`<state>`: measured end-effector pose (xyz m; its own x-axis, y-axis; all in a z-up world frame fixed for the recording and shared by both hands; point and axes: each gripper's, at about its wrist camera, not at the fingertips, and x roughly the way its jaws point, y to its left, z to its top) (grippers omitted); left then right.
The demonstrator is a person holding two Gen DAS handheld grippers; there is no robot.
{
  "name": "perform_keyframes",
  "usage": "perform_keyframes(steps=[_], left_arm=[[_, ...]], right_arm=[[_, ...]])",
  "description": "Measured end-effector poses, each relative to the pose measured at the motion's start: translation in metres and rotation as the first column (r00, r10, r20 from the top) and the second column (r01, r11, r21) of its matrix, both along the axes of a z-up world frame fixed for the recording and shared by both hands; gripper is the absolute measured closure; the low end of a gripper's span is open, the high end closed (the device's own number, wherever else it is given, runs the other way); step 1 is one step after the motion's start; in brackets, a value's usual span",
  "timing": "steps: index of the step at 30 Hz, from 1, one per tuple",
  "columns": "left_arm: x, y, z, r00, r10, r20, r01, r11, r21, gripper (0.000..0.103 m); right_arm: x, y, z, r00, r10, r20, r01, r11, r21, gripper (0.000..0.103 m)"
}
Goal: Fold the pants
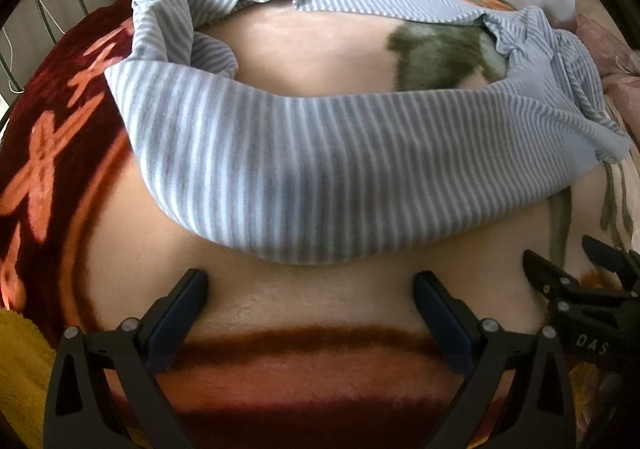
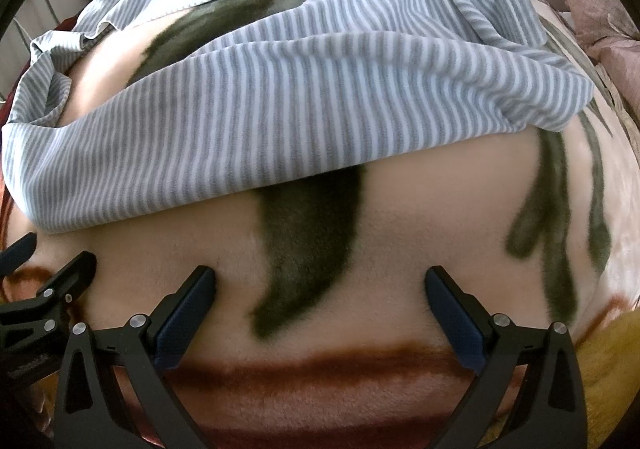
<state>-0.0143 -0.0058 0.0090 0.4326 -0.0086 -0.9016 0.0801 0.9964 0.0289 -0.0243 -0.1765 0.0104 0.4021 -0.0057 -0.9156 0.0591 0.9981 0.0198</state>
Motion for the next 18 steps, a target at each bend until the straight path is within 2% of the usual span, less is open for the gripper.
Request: perform_keyframes(steps=[8,12,18], left_arm=[[-0.007,0.010,0.006,1.000,-0.006,0.008,0.006,1.000,-0.025,0.000],[-0.013,0.014,0.011,1.000,-0.010,0.001,0.010,0.999,-0.039,0.000],[-0.020,0.026,0.029,1.000,0.010,0.000,-0.010,0.994,-0.107,0.000]], right_arm=[[-0.008,0.000,0.009,1.000,0.006,0.029,-0.006,1.000,0.002,0.000],[-0.016,0.005,0.019,0.998,0.015,0.059,-0.014,1.000,-0.009,0.004],[-0.032,0.019,0.046,0.990,0.047,0.129,-0.041,0.998,-0.043,0.007]])
